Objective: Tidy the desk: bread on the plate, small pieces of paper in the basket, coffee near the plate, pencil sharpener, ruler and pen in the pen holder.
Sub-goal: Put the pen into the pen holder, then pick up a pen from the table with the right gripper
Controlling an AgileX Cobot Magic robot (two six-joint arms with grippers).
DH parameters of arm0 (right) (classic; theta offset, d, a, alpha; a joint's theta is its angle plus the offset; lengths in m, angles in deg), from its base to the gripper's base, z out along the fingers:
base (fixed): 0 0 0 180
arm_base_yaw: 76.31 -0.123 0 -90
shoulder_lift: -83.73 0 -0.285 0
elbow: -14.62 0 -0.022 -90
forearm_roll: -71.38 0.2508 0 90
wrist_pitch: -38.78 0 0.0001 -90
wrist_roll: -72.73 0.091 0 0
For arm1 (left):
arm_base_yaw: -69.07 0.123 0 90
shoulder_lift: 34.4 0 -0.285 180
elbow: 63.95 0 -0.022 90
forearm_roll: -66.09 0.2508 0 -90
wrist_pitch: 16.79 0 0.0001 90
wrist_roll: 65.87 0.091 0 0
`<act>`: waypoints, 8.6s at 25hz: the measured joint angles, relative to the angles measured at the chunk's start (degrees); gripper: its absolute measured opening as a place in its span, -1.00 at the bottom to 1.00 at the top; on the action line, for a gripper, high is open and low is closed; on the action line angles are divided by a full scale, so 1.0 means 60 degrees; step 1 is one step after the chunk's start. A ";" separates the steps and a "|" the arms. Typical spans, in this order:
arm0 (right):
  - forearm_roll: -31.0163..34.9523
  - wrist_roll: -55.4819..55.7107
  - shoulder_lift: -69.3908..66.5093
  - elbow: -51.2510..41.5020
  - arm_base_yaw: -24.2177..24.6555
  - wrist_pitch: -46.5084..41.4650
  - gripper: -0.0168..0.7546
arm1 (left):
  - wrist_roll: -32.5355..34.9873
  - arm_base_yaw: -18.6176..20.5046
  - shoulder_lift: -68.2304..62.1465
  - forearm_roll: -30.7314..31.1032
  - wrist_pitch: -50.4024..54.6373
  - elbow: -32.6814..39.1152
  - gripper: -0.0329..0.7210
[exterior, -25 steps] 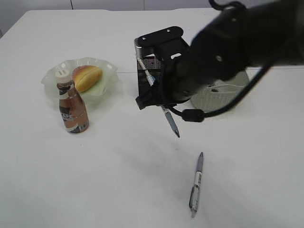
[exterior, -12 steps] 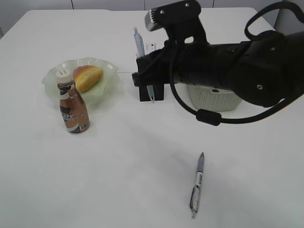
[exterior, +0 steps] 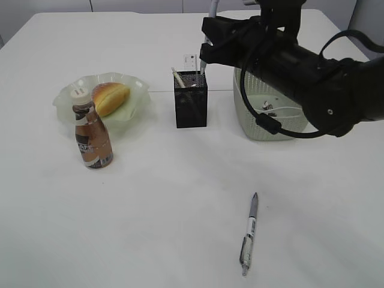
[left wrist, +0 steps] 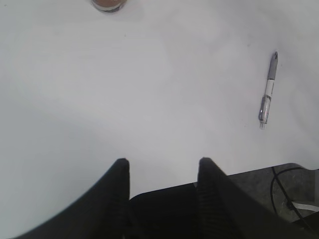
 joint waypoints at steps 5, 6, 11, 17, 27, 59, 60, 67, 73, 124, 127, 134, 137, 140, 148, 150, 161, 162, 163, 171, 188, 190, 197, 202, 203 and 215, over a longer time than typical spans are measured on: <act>0.0185 -0.0014 -0.0861 0.0700 0.0000 0.0333 -0.75 | 0.0000 0.0000 0.0000 0.0000 0.0000 0.0000 -0.04; 0.0213 -0.0035 -0.1074 0.0888 0.0000 0.0333 -0.75 | 0.0000 0.0000 0.0000 0.0000 0.0000 0.0000 -0.04; 0.0251 -0.0607 -0.1939 0.2201 0.0000 -0.0011 -0.75 | 0.0000 0.0000 0.0000 0.0000 0.0000 0.0000 -0.06; 0.0253 -0.1227 -0.2883 0.3694 0.0000 -0.1318 -0.75 | 0.0016 0.0000 0.0000 0.0000 0.0000 0.0000 -0.07; 0.0221 -0.1894 -0.3590 0.4687 0.0000 -0.2152 -0.75 | 0.0016 0.0000 0.0000 0.0007 0.0000 0.0000 -0.07; 0.0881 -0.2236 -0.4379 0.5487 0.0021 -0.3194 -0.43 | 0.0016 0.0000 0.0000 -0.0012 0.0000 0.0000 -0.10; 0.0898 -0.2236 -0.4379 0.5487 0.0020 -0.3194 -0.37 | 0.0016 0.0000 0.0000 -0.0031 0.0000 0.0000 -0.10; 0.0896 -0.2252 -0.4379 0.5487 0.0039 -0.3338 -0.21 | 0.0016 0.0000 0.0000 -0.0032 0.0000 0.0000 -0.10; 0.1003 -0.2252 -0.4128 0.5612 0.0039 -0.4541 -0.20 | 0.0016 0.0000 0.0000 -0.0032 0.0000 0.0000 -0.10; 0.2907 0.2981 -0.2375 0.5734 0.0008 -1.9102 -0.20 | 0.0244 0.0000 0.0000 0.0628 0.0000 0.0000 -0.10; 0.2907 0.2981 -0.2413 0.5734 0.0008 -1.9102 -0.20 | 0.0244 0.0000 0.0000 0.0664 0.0000 0.0000 -0.10; 0.2966 0.2317 -0.2413 0.5741 0.0008 -1.9085 -0.21 | 0.0264 0.0000 0.0000 0.0710 0.0000 0.0000 -0.10; 0.3027 0.1976 -0.2373 0.5741 0.0008 -1.9085 -0.21 | 0.0281 0.0000 0.0000 0.0749 0.0000 0.0000 -0.10; 0.3050 0.1796 -0.2090 0.5431 0.0008 -1.9067 -0.21 | 0.0281 0.0000 0.0000 0.0749 0.0000 0.0000 -0.10; 0.3050 0.1830 -0.1192 0.3126 0.0008 -1.9046 -0.21 | 0.0360 0.0000 0.0000 0.0749 0.0000 0.0000 -0.10; 0.3054 0.2141 -0.1132 0.2985 0.0008 -1.9046 -0.21 | 0.0399 0.0000 0.0000 0.0749 0.0000 0.0000 -0.10; 0.3796 0.2893 -0.1115 0.2961 0.0008 -1.7817 -0.21 | 0.0434 0.0000 0.0000 0.0749 0.0000 0.0000 -0.10; 0.3822 0.2928 -0.1115 0.2961 0.0008 -1.7662 -0.20 | 0.0434 0.0000 0.0000 0.0749 0.0000 0.0000 -0.10; 0.3844 0.2967 -0.1115 0.2961 0.0008 -1.7554 -0.19 | 0.0434 0.0000 0.0000 0.0749 0.0000 0.0000 -0.10; 0.3883 0.3111 -0.1401 0.2961 0.0008 -1.7109 -0.03 | 0.0434 0.0000 0.0000 0.0749 0.0000 0.0000 -0.10; 0.3883 0.3147 -0.2282 0.2961 0.0008 -1.6473 -0.02 | 0.0434 0.0000 0.0000 0.0749 0.0000 0.0000 -0.10; 0.3883 0.3147 -0.2322 0.2961 0.0008 -1.6473 -0.02 | 0.0434 0.0000 0.0000 0.0749 0.0000 0.0000 -0.10; 0.3585 0.3147 -0.2394 0.2961 0.0008 -1.6471 -0.02 | 0.0434 0.0000 0.0000 0.0749 0.0000 0.0000 -0.10; 0.3510 0.3147 -0.2394 0.2961 0.0008 -1.6433 -0.02 | 0.0434 0.0000 0.0000 0.0732 0.0000 0.0000 -0.10; 0.3510 0.3147 -0.2394 0.2961 0.0008 -1.6413 -0.02 | 0.0434 0.0000 0.0000 0.0732 0.0000 0.0000 -0.10; 0.3492 0.3147 -0.2555 0.2961 0.0002 -1.6390 -0.02 | 0.0434 0.0000 0.0000 0.0732 0.0000 0.0000 -0.10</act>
